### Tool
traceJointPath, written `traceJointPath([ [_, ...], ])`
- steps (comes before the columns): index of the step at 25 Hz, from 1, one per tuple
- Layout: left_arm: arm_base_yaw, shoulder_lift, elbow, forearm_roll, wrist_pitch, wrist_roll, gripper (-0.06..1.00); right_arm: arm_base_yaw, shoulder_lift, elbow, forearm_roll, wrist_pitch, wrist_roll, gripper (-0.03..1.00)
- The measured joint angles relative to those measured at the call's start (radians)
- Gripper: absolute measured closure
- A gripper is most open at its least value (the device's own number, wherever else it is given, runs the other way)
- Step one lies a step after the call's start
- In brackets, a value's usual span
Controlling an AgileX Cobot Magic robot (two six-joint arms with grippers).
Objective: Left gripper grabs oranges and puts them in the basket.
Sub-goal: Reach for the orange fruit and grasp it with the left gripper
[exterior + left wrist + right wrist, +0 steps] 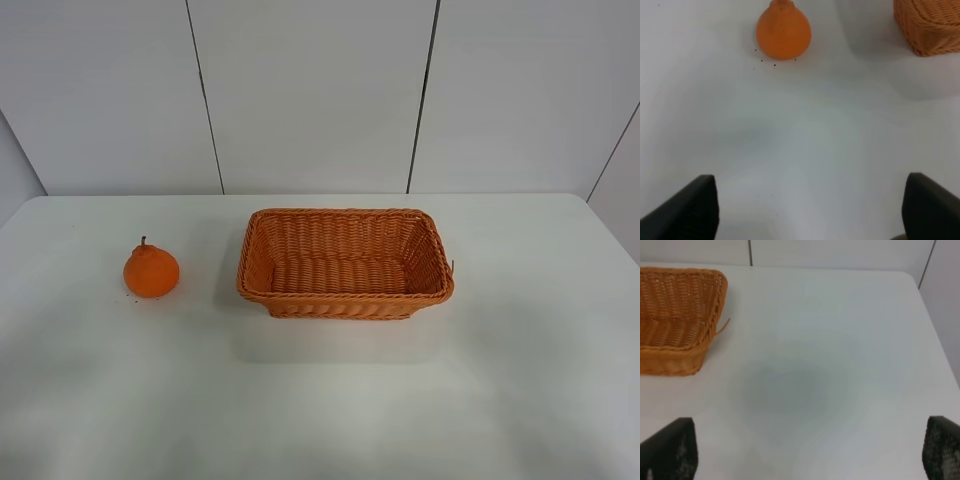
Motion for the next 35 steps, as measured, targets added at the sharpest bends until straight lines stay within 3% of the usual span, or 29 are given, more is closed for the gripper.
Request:
traceJointPath([
  [19, 0.000, 0.004, 0.000, 0.000, 0.000, 0.000, 0.10, 0.000, 0.000, 0.000, 0.000, 0.000, 0.000, 0.27],
  [24, 0.000, 0.135, -0.024, -0.004, -0.006, 0.000, 0.10, 0.000, 0.000, 0.000, 0.000, 0.000, 0.000, 0.27],
  [35, 0.000, 0.473, -0.033, -0.032, -0.222, 0.007, 0.10, 0.000, 0.000, 0.000, 0.000, 0.000, 0.000, 0.27],
])
